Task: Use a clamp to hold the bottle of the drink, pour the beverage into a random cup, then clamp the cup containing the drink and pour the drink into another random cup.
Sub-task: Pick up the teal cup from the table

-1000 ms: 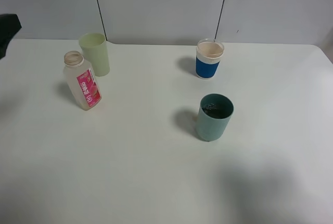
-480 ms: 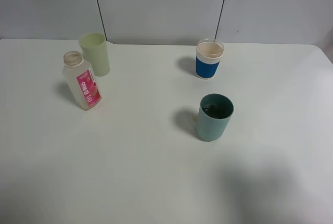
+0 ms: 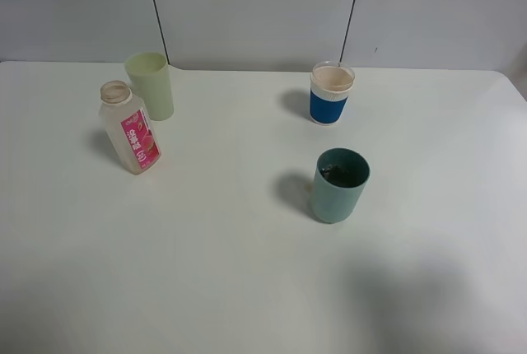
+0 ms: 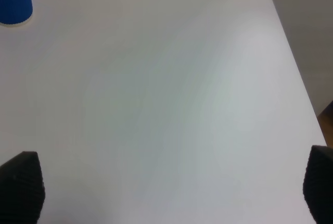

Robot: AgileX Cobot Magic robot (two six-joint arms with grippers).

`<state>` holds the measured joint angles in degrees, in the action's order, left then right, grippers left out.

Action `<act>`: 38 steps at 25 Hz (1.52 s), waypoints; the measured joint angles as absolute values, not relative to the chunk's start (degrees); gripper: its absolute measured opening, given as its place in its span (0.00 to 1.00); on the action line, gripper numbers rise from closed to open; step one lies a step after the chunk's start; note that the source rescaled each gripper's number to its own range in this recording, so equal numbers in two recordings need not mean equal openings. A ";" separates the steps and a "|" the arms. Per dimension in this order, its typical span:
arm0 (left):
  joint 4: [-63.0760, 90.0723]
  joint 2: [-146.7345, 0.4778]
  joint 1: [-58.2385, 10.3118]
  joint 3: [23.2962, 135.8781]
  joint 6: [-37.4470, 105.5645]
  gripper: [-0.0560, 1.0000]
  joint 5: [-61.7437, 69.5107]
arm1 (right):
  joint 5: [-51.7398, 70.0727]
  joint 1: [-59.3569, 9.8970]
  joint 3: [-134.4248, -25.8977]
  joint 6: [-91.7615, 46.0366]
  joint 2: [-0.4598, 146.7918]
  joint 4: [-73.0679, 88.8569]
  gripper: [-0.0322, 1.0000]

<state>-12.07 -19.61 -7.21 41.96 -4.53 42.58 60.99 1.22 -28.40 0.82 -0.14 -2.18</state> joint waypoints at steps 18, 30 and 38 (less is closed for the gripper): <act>-14.77 -12.22 -6.78 42.02 -9.69 1.00 55.40 | 60.99 1.22 -28.40 0.82 -0.14 -2.18 1.00; -4.68 -5.53 9.69 40.51 -1.37 1.00 57.20 | 60.99 1.22 -28.40 0.82 -0.14 -2.18 1.00; -3.98 0.20 9.92 34.47 -1.21 1.00 59.26 | 60.99 1.22 -28.40 0.82 -0.14 -2.18 1.00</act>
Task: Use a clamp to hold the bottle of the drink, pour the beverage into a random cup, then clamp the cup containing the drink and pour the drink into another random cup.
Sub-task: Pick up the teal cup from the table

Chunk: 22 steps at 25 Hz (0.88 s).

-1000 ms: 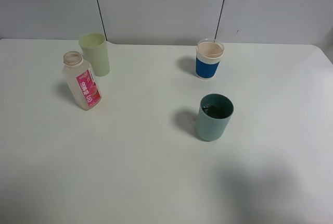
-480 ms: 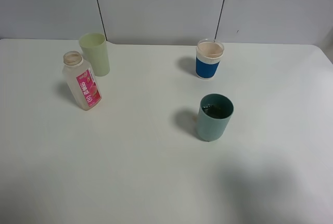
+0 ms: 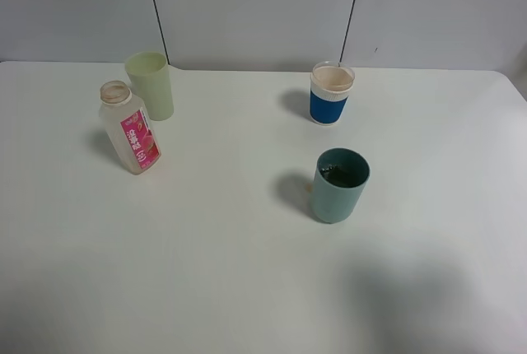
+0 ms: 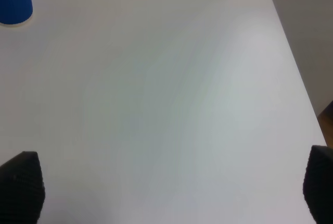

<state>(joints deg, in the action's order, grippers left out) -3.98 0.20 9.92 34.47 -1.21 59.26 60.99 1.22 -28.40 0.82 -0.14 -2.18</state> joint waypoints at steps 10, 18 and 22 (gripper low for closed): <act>-2.72 0.20 10.03 28.95 -2.25 1.00 60.19 | 60.99 1.22 -28.40 0.82 -0.14 -2.18 1.00; -2.06 0.20 10.03 28.95 -2.12 1.00 60.19 | 60.99 1.22 -28.40 0.82 -0.14 -2.18 1.00; -2.06 0.20 7.56 28.95 -1.96 1.00 60.19 | 60.99 1.22 -28.40 0.82 -0.14 -2.18 1.00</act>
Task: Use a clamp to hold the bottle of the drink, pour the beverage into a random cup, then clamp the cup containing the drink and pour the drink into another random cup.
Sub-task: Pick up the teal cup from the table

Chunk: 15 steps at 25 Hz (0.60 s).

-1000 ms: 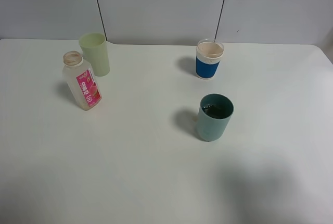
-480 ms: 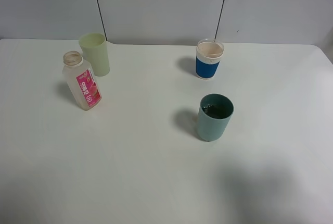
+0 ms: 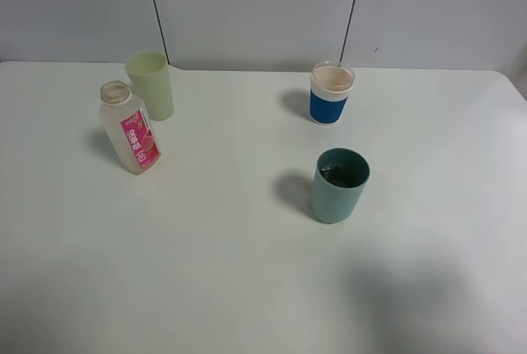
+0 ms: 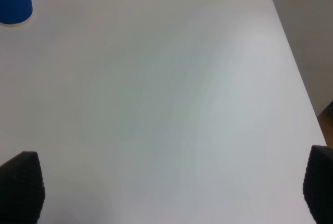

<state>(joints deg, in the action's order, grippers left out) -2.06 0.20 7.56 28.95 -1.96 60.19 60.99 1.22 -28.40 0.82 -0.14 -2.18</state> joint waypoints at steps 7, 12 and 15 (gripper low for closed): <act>-1.99 0.20 4.03 28.95 -1.92 1.00 60.19 | 60.99 1.22 -28.40 0.82 -0.14 -2.18 1.00; -1.99 0.20 4.03 28.95 -1.92 1.00 60.19 | 60.99 1.22 -28.40 0.82 -0.14 -2.18 1.00; -1.99 0.20 4.03 28.95 -1.92 1.00 60.19 | 60.99 1.22 -28.40 0.82 -0.14 -2.18 1.00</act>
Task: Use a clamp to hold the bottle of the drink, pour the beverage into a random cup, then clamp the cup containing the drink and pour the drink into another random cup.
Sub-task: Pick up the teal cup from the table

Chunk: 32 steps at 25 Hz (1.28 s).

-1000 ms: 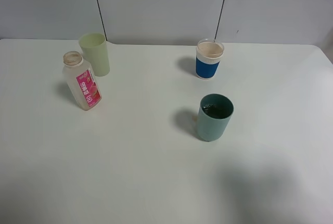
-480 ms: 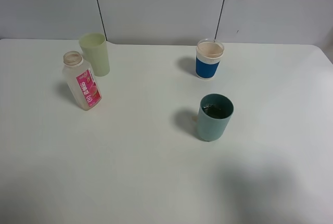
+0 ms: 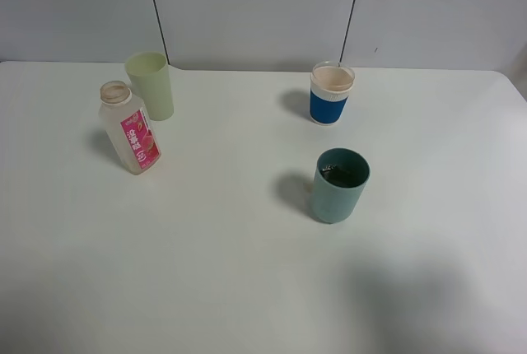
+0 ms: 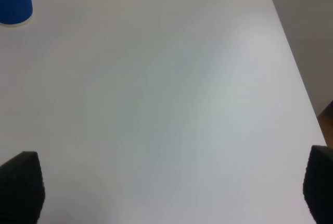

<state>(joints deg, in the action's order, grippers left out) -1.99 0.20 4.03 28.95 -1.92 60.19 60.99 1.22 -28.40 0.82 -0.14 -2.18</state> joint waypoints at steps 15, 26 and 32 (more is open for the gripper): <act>-1.99 0.20 4.03 28.95 -1.92 1.00 60.19 | 60.99 1.22 -28.40 0.82 -0.14 -2.18 1.00; -1.99 0.20 4.03 28.95 -1.92 1.00 60.19 | 60.99 1.22 -28.40 0.82 -0.14 -2.18 1.00; -1.99 0.20 4.03 28.95 -1.92 1.00 60.19 | 60.99 1.22 -28.40 0.82 -0.14 -2.18 1.00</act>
